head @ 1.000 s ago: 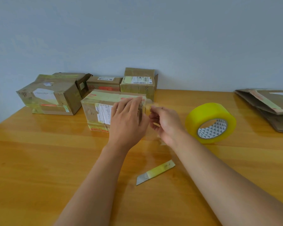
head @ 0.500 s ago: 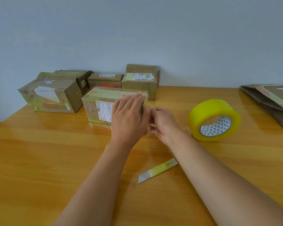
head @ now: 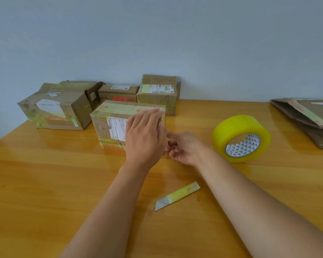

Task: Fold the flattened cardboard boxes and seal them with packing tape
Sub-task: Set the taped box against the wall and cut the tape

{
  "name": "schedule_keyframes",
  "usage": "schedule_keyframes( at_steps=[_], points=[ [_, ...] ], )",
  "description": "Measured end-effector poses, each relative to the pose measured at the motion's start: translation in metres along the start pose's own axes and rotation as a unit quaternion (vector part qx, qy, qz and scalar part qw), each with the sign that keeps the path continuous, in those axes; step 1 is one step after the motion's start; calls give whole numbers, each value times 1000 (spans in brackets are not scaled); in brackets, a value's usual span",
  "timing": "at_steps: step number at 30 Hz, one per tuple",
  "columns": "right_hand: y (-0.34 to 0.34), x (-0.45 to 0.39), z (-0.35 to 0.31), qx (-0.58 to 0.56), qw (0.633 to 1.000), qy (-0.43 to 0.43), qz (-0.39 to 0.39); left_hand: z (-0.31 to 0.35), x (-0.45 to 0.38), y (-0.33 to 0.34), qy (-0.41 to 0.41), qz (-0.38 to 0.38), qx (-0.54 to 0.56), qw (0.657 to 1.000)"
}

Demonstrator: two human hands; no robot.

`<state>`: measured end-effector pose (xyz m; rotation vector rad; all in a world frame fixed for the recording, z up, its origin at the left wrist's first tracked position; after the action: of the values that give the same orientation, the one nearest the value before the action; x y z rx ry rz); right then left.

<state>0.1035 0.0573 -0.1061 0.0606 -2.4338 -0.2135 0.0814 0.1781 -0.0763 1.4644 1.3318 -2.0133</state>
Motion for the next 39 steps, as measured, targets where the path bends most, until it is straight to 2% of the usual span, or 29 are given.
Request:
schedule_keyframes(
  at_steps=[2,6,8,11,14,16,19,22,24,26,29,31,34,36,39],
  points=[
    [-2,-2,1,1,1000,-26,7,-1,0,0,3,-5,1,1000],
    [-6,6,-14,0,981,-178,83,-2,0,-2,5,-12,15,1000],
    [-3,13,-23,-5,975,-211,65,0,0,-5,-11,-9,37,999],
    [8,21,-31,72,978,-192,36,1,0,-11,-39,11,78,996],
    [20,22,-33,164,971,-169,45,3,2,-14,-51,31,118,991],
    [24,23,-32,180,969,-159,57,2,4,-14,-77,36,146,986],
    [26,28,-31,207,959,-174,85,-10,5,-21,-154,79,83,982],
    [20,38,-30,259,937,-207,114,-35,6,-38,-295,101,6,950],
    [14,46,-29,278,926,-228,112,-53,13,-43,-388,94,64,915],
    [9,53,-26,289,920,-243,104,-61,18,-44,-433,120,166,878],
    [-4,63,-24,344,867,-319,170,-54,15,-48,-420,155,225,866],
    [-17,69,-23,346,828,-375,232,-46,12,-48,-393,158,232,876],
    [-36,75,-14,328,795,-422,289,-34,10,-42,-356,131,236,895],
    [-44,73,-2,294,808,-434,270,-26,11,-35,-346,107,238,901],
    [-51,67,16,218,867,-422,149,-17,14,-28,-348,80,236,904]
  ],
)
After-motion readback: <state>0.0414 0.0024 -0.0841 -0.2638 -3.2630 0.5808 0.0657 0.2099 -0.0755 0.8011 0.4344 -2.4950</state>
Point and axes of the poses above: each hand's wrist, its own x-axis away from the middle knuckle, its own y-axis out of the palm, z = x × y, the point moved 3 cm from there along -x, towards the middle knuckle, and after that the axes turned 14 degrees about y, right-handed, at the moved point
